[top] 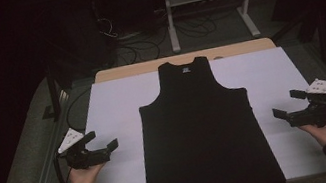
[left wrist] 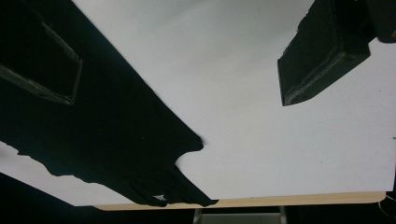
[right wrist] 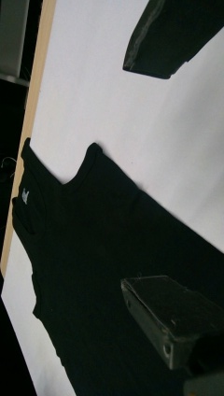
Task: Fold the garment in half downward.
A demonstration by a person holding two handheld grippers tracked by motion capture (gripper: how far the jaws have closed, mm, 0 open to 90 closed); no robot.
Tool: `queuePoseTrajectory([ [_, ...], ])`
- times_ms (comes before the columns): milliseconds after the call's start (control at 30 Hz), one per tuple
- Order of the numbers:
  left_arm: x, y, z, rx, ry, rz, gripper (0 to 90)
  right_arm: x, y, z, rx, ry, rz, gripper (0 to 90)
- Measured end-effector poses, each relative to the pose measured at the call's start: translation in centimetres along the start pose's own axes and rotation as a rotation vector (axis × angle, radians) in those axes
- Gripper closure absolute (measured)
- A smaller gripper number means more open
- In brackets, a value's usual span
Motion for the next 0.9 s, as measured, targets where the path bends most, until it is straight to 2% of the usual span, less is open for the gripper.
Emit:
queuePoseTrajectory([
  [267,-0.2,0.4,0.2,-0.019,-0.008,-0.011,0.0,0.0,0.2,0.3,0.004,-0.005,-0.002,0.0],
  [533,-0.7,0.4,0.5,-0.040,-0.035,-0.002,0.0,-0.6,0.4,0.6,0.025,-0.042,-0.008,0.0],
  [600,-0.9,0.4,0.6,-0.047,-0.045,-0.001,0.0,-0.8,0.5,0.7,0.015,-0.058,-0.006,0.0],
  [767,-1.3,0.9,1.1,-0.066,-0.064,-0.015,0.0,-1.1,0.3,1.7,0.043,-0.067,0.004,0.0],
  [900,-1.5,1.4,1.5,-0.084,-0.067,-0.026,0.0,-1.2,0.4,2.3,0.041,-0.073,0.017,0.0],
])
Point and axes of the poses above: each handheld gripper's, and its own axes: x roughly backward along the jaws, z roughly out of its top, y roughly to its right, the point moved 8 cm from there along -x, roughly forward along the jaws, and after that the axes turned 2 degrees about x, right-handed, at the moved point
